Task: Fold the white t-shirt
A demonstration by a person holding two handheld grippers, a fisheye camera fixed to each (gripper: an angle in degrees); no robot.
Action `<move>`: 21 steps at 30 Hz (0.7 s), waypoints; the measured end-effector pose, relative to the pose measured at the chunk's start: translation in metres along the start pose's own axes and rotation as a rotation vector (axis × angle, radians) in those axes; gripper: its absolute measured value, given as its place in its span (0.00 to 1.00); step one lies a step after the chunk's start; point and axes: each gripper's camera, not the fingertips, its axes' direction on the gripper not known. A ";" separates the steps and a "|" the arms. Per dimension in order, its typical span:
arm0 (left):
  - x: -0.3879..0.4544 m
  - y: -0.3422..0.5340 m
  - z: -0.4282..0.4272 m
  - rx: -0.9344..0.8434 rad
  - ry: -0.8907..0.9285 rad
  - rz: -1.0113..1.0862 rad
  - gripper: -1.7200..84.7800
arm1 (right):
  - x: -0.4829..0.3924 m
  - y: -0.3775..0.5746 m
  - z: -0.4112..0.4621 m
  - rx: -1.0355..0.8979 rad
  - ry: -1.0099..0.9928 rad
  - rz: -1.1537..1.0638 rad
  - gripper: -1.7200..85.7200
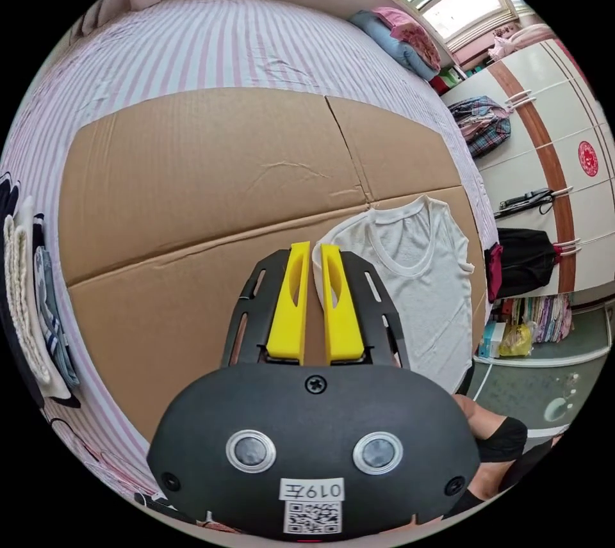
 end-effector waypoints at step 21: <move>0.189 0.629 -0.108 0.165 0.110 -0.015 0.12 | 0.043 0.437 -0.358 -0.110 -0.340 0.665 0.10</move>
